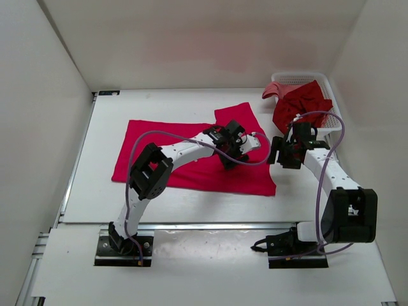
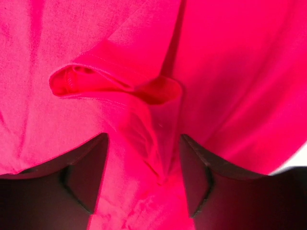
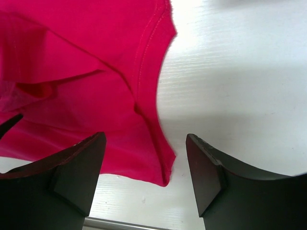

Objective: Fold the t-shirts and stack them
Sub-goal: Fold the flattened tshirt in 1/3 of the way

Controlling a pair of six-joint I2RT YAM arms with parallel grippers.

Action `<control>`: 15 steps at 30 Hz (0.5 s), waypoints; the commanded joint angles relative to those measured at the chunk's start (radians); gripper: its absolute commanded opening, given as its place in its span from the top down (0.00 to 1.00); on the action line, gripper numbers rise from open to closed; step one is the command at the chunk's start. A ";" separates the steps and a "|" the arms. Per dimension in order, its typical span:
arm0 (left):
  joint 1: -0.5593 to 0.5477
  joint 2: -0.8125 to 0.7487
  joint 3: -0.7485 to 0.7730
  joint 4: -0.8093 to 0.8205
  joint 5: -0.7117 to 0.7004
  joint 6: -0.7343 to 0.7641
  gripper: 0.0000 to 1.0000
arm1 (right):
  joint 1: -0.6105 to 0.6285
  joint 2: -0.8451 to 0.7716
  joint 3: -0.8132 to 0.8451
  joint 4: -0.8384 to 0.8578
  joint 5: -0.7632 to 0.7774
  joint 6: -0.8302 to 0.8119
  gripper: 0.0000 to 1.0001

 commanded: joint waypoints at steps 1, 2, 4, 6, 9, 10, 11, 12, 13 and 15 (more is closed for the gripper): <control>-0.005 0.005 0.024 0.039 -0.033 0.016 0.31 | -0.005 -0.037 -0.011 0.029 -0.023 0.022 0.33; -0.008 0.012 0.020 0.045 -0.035 0.016 0.35 | -0.010 -0.043 -0.008 0.025 -0.020 0.022 0.33; -0.009 0.014 0.006 0.052 -0.036 0.005 0.40 | -0.010 -0.049 -0.009 0.025 -0.015 0.021 0.32; -0.014 0.019 0.004 0.053 -0.031 0.004 0.43 | -0.010 -0.049 -0.014 0.022 -0.012 0.021 0.32; -0.013 0.035 0.014 0.062 -0.042 -0.012 0.55 | -0.010 -0.043 -0.017 0.025 -0.011 0.016 0.33; -0.008 0.043 0.026 0.058 -0.047 -0.015 0.63 | -0.010 -0.038 -0.017 0.025 -0.018 0.017 0.33; -0.005 0.043 0.034 0.058 -0.044 -0.018 0.73 | -0.010 -0.040 -0.026 0.029 -0.023 0.014 0.33; -0.003 0.043 0.040 0.050 -0.045 -0.015 0.77 | -0.010 -0.040 -0.017 0.022 -0.017 0.019 0.33; 0.003 0.045 0.047 0.055 -0.045 -0.025 0.85 | -0.007 -0.043 -0.017 0.029 -0.026 0.019 0.34; 0.018 0.034 0.043 0.056 -0.054 -0.039 0.97 | -0.010 -0.044 -0.022 0.031 -0.027 0.019 0.34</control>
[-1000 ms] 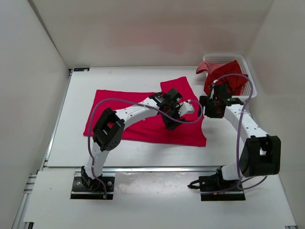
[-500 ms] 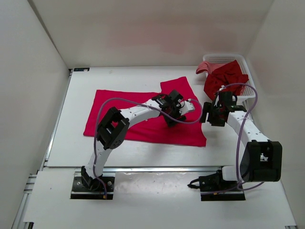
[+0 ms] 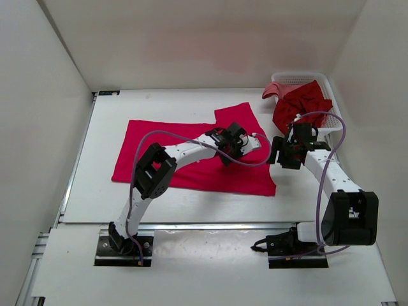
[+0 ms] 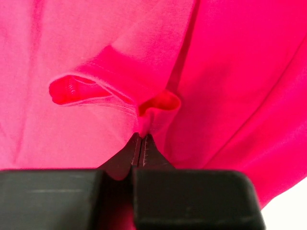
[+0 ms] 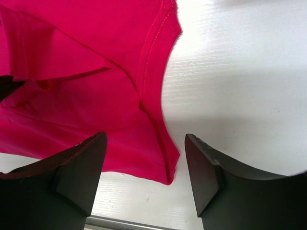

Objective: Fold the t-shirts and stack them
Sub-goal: Fold the flattened tshirt in 1/3 of the way

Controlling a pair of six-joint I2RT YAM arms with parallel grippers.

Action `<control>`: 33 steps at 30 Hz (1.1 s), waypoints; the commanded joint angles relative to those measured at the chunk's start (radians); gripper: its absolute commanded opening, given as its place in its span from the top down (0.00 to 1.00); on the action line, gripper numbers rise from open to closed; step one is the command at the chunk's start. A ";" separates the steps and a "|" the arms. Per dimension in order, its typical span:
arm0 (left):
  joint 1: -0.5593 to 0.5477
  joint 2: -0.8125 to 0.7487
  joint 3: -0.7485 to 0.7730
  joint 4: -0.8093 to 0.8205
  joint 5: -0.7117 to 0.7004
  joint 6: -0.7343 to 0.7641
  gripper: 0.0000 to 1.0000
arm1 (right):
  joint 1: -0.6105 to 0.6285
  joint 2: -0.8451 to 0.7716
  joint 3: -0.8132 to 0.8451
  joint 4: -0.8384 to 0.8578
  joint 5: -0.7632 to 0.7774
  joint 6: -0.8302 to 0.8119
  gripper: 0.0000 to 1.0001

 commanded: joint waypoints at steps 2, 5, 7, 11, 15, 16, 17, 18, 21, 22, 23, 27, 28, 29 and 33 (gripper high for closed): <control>0.033 -0.028 0.037 0.010 0.003 -0.036 1.00 | -0.005 -0.017 -0.017 0.035 -0.018 0.004 0.35; 0.069 -0.041 0.031 0.004 0.015 -0.061 1.00 | 0.004 -0.009 -0.028 0.044 -0.030 0.009 0.35; 0.095 -0.047 0.025 0.006 0.026 -0.091 1.00 | 0.021 0.008 -0.022 0.055 -0.034 0.003 0.35; 0.125 -0.054 -0.010 0.004 0.022 -0.134 1.00 | 0.038 0.034 -0.005 0.061 -0.034 0.003 0.35; 0.145 -0.051 -0.024 0.009 0.006 -0.164 0.88 | 0.087 0.066 0.030 0.069 -0.016 -0.013 0.35; 0.149 -0.054 -0.035 0.007 -0.004 -0.174 0.86 | 0.099 0.080 0.043 0.066 -0.012 -0.023 0.35; 0.152 -0.058 -0.038 0.012 -0.005 -0.177 0.77 | 0.125 0.089 0.049 0.069 -0.005 -0.037 0.35; 0.154 -0.064 -0.030 0.006 -0.006 -0.179 0.64 | 0.150 0.106 0.076 0.069 0.014 -0.040 0.34; 0.163 -0.074 -0.035 -0.003 0.018 -0.188 0.39 | 0.231 0.159 0.150 0.058 0.077 -0.097 0.32; 0.160 -0.084 -0.037 -0.008 0.018 -0.188 0.33 | 0.243 0.173 0.184 0.061 0.103 -0.105 0.32; 0.157 -0.084 -0.043 -0.006 0.020 -0.202 0.31 | 0.242 0.205 0.216 0.061 0.102 -0.102 0.32; 0.159 -0.122 -0.061 -0.010 0.015 -0.213 0.18 | 0.211 0.255 0.248 0.066 0.093 -0.048 0.34; 0.166 -0.130 -0.061 -0.014 0.008 -0.220 0.15 | 0.187 0.255 0.241 0.064 0.081 -0.036 0.35; 0.171 -0.140 -0.061 -0.022 0.003 -0.222 0.14 | 0.185 0.244 0.222 0.061 0.079 -0.025 0.36; 0.256 -0.241 -0.081 -0.063 0.012 -0.223 0.07 | 0.125 0.137 0.134 0.000 0.117 0.013 0.36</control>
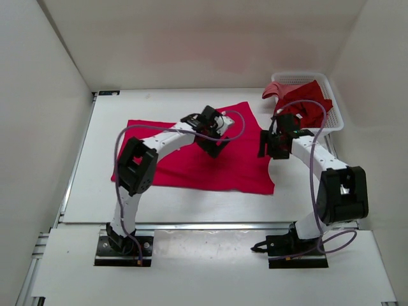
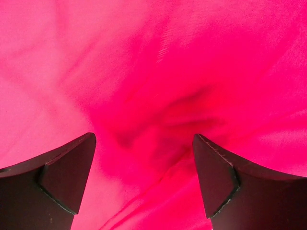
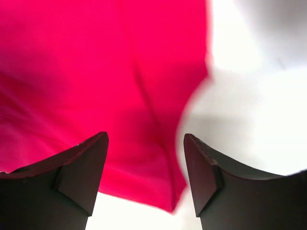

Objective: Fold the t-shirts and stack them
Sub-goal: Fold the flattened tshirt in 1/3 of the way

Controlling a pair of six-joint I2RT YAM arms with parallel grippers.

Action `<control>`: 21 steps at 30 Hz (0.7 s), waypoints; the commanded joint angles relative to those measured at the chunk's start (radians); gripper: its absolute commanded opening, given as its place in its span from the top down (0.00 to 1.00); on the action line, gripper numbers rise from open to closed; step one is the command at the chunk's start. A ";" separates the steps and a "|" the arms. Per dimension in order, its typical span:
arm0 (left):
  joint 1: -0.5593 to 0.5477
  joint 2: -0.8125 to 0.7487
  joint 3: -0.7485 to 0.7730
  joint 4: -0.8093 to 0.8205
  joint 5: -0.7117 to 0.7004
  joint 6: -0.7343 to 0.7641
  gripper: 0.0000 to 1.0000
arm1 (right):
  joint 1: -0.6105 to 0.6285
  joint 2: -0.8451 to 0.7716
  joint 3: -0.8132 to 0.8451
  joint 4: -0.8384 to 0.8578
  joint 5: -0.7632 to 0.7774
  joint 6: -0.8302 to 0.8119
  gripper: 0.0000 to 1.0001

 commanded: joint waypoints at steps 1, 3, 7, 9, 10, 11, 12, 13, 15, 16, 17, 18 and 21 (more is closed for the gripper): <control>0.093 -0.222 -0.036 -0.035 0.001 -0.006 0.06 | -0.041 -0.106 -0.084 -0.085 0.063 0.039 0.36; 0.206 -0.313 -0.152 -0.038 -0.032 0.007 0.06 | -0.047 -0.155 -0.154 -0.128 0.063 0.045 0.35; 0.541 -0.518 -0.419 -0.058 -0.053 0.024 0.05 | -0.036 -0.171 -0.225 -0.201 -0.003 0.105 0.35; 0.727 -0.606 -0.510 -0.081 -0.047 0.026 0.04 | -0.015 -0.179 -0.269 -0.212 -0.034 0.158 0.35; 0.843 -0.629 -0.566 -0.088 -0.032 0.024 0.04 | -0.007 -0.188 -0.283 -0.208 -0.032 0.183 0.35; 0.902 -0.656 -0.593 -0.087 0.002 0.027 0.02 | -0.005 -0.197 -0.311 -0.191 -0.047 0.186 0.35; 0.985 -0.666 -0.648 -0.091 0.025 0.026 0.02 | -0.010 -0.203 -0.340 -0.168 -0.055 0.209 0.35; 1.049 -0.684 -0.677 -0.087 0.046 0.043 0.01 | -0.013 -0.218 -0.358 -0.153 -0.069 0.218 0.35; 1.068 -0.686 -0.716 -0.094 0.091 0.073 0.01 | -0.030 -0.231 -0.384 -0.114 -0.087 0.247 0.33; 1.047 -0.683 -0.734 -0.087 0.089 0.073 0.02 | -0.036 -0.231 -0.386 -0.107 -0.090 0.249 0.34; 1.038 -0.684 -0.743 -0.078 0.099 0.073 0.01 | -0.035 -0.234 -0.392 -0.097 -0.084 0.249 0.34; 1.027 -0.684 -0.754 -0.058 0.121 0.072 0.01 | -0.029 -0.235 -0.397 -0.099 -0.066 0.248 0.34; 1.064 -0.635 -0.743 -0.026 0.171 0.044 0.01 | -0.013 -0.216 -0.391 -0.099 -0.048 0.237 0.34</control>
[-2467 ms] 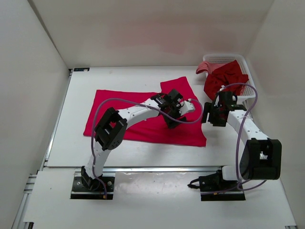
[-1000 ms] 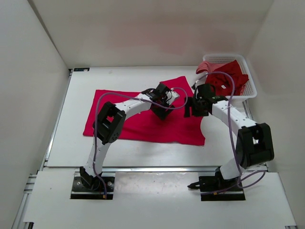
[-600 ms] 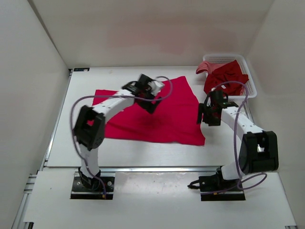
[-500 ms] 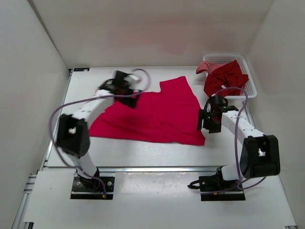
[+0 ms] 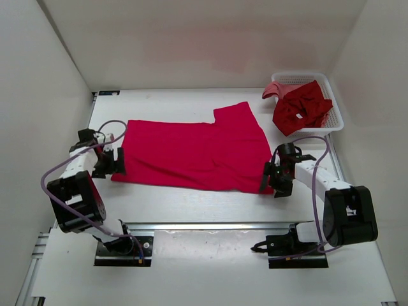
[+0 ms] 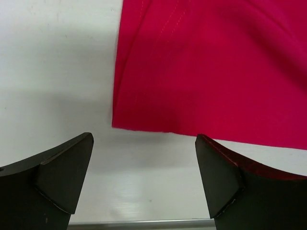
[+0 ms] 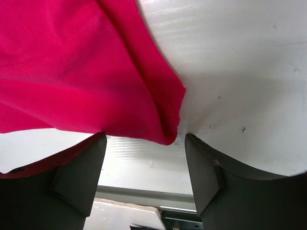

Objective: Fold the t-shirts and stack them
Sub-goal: Fold the flattened tshirt in 1/3 of the way

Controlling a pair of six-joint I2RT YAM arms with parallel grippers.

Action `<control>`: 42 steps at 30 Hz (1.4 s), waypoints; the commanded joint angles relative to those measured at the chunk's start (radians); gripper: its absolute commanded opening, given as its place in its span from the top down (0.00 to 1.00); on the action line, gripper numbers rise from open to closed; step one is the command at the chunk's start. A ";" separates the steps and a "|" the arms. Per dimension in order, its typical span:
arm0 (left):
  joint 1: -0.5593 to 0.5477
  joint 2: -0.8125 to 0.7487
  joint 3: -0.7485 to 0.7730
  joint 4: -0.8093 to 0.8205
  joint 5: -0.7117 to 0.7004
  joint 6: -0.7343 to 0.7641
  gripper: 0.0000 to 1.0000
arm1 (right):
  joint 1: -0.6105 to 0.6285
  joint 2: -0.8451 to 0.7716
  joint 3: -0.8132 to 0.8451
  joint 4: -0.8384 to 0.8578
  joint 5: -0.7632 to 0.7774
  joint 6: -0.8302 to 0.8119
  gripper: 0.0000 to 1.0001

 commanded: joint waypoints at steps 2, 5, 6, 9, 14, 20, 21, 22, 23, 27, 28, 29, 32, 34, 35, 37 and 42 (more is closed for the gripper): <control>0.089 0.057 0.056 0.055 0.145 -0.017 0.02 | 0.011 -0.010 -0.012 0.047 0.014 0.028 0.34; 0.090 0.138 0.090 0.036 0.131 -0.005 0.01 | 0.004 -0.027 -0.031 0.057 0.025 0.034 0.35; 0.079 0.148 0.090 0.040 0.086 0.012 0.01 | -0.001 -0.035 -0.032 0.060 0.034 0.036 0.35; -0.037 0.134 0.038 0.057 -0.034 0.049 0.02 | -0.004 -0.041 -0.035 0.054 0.037 0.037 0.37; -0.089 0.169 0.034 0.083 -0.108 0.020 0.05 | 0.014 -0.023 -0.043 0.054 0.043 0.045 0.44; -0.006 0.217 0.064 0.088 -0.119 0.014 0.69 | 0.016 -0.012 -0.040 0.072 0.026 0.048 0.84; -0.006 0.215 0.056 0.091 -0.126 0.020 0.75 | 0.008 -0.016 -0.041 0.076 0.022 0.054 0.93; -0.006 0.211 0.048 0.095 -0.120 0.031 0.85 | -0.002 -0.018 -0.049 0.085 0.011 0.059 0.97; -0.007 0.203 0.030 0.097 -0.126 0.031 0.95 | -0.027 -0.021 -0.049 0.085 0.003 0.056 0.99; -0.015 0.155 -0.001 0.060 -0.125 0.054 1.00 | -0.113 -0.049 -0.035 0.063 -0.009 0.031 1.00; -0.015 0.137 0.011 0.048 -0.126 0.066 1.00 | -0.139 -0.061 -0.026 0.036 -0.002 0.022 1.00; -0.007 0.120 0.016 0.002 -0.125 0.078 1.00 | -0.139 -0.087 -0.019 0.004 0.015 0.005 1.00; 0.017 0.094 0.042 -0.110 -0.126 0.129 1.00 | -0.184 -0.131 0.012 -0.090 0.046 -0.010 1.00; 0.048 0.082 0.064 -0.165 -0.149 0.152 1.00 | -0.184 -0.154 0.017 -0.118 0.031 -0.003 1.00; 0.048 0.076 0.059 -0.200 -0.152 0.172 1.00 | -0.143 -0.153 0.020 -0.142 0.049 0.004 0.99; 0.018 0.068 0.033 -0.218 -0.185 0.196 1.00 | -0.096 -0.145 0.046 -0.157 0.058 0.013 1.00; -0.052 -0.006 -0.065 -0.213 -0.217 0.209 0.67 | -0.130 -0.078 0.083 -0.251 0.023 0.014 0.73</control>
